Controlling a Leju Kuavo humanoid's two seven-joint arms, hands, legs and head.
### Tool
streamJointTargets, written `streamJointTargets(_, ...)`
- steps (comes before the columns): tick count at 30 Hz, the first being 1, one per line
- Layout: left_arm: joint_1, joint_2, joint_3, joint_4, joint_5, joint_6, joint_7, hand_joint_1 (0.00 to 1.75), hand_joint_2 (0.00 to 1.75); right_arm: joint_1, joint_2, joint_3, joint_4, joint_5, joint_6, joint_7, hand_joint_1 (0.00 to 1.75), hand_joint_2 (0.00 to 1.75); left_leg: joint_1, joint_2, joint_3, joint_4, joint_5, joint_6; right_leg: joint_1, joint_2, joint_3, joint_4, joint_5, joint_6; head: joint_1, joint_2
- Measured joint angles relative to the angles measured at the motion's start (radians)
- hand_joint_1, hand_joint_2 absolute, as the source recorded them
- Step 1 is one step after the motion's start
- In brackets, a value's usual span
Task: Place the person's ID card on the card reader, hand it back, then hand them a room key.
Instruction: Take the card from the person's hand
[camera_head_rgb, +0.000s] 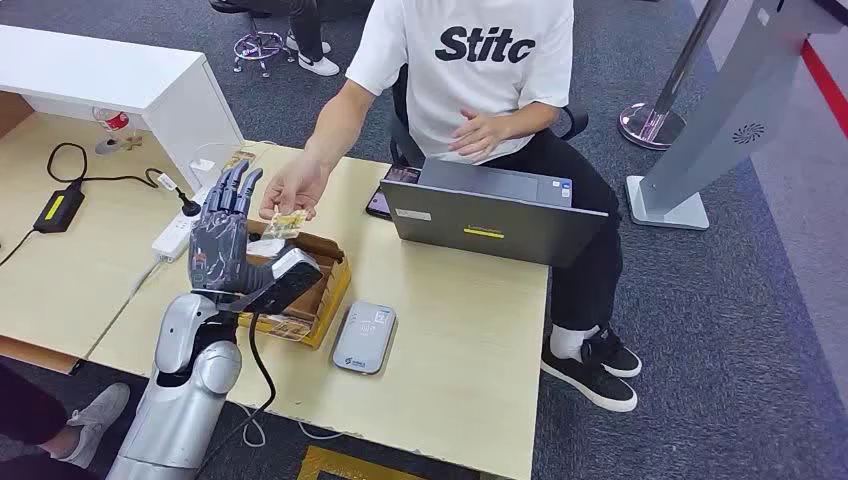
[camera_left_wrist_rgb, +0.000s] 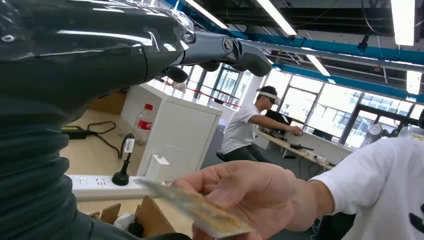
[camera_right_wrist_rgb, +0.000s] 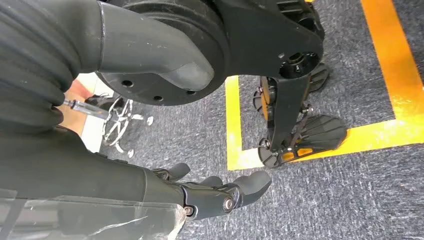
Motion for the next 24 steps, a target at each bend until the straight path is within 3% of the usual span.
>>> streamJointTargets(4, -0.048, 0.013, -0.037, 0.059, -0.072, -0.001, 0.035, 0.00, 1.75, -0.001, 0.000, 0.010, 0.000, 0.017, 0.000, 0.008, 0.00, 1.75, 0.000, 0.000, 0.000, 0.000, 0.000, 0.000, 0.000, 0.000, 0.000, 0.000, 0.000, 0.000, 0.000, 0.000)
streamJointTargets(5, -0.063, 0.017, -0.049, 0.078, -0.095, -0.001, 0.047, 0.24, 1.75, -0.002, 0.000, 0.014, 0.000, 0.023, -0.001, 0.010, 0.00, 1.75, 0.000, 0.000, 0.000, 0.000, 0.000, 0.000, 0.000, 0.000, 0.000, 0.000, 0.000, 0.000, 0.000, 0.000)
streamJointTargets(8, -0.106, 0.029, -0.086, 0.136, -0.161, -0.001, 0.081, 1.39, 1.75, -0.005, 0.000, 0.025, 0.000, 0.041, -0.002, 0.016, 0.00, 1.75, 0.000, 0.000, 0.000, 0.000, 0.000, 0.000, 0.000, 0.000, 0.000, 0.000, 0.000, 0.000, 0.000, 0.000)
streamJointTargets(9, -0.121, 0.034, -0.098, 0.157, -0.185, -0.001, 0.093, 1.54, 1.75, -0.006, 0.000, 0.029, 0.000, 0.047, -0.002, 0.018, 0.00, 1.75, 0.000, 0.000, 0.000, 0.000, 0.000, 0.000, 0.000, 0.000, 0.000, 0.000, 0.000, 0.000, 0.000, 0.000)
streamJointTargets(14, -0.188, 0.057, -0.153, 0.253, -0.300, 0.000, 0.151, 1.75, 1.75, -0.009, 0.000, 0.050, 0.002, 0.082, -0.008, 0.029, 0.00, 1.75, 0.000, 0.000, 0.000, 0.000, 0.001, -0.001, 0.000, 0.000, 0.000, 0.000, 0.001, 0.000, 0.000, 0.000)
streamJointTargets(19, -0.226, 0.073, -0.179, 0.311, -0.382, 0.019, 0.197, 1.75, 1.75, -0.010, 0.000, 0.069, 0.003, 0.121, -0.022, 0.045, 0.00, 1.75, 0.000, 0.000, 0.000, 0.000, 0.001, -0.001, 0.000, 0.000, 0.000, 0.001, 0.001, 0.000, 0.000, 0.000)
streamJointTargets(24, -0.219, 0.074, -0.180, 0.315, -0.361, 0.087, 0.200, 1.75, 1.75, -0.011, 0.000, 0.081, 0.004, 0.145, -0.032, 0.060, 0.00, 1.75, 0.000, 0.000, -0.001, 0.000, 0.001, -0.001, 0.000, 0.000, 0.000, 0.001, 0.001, 0.000, 0.000, 0.000)
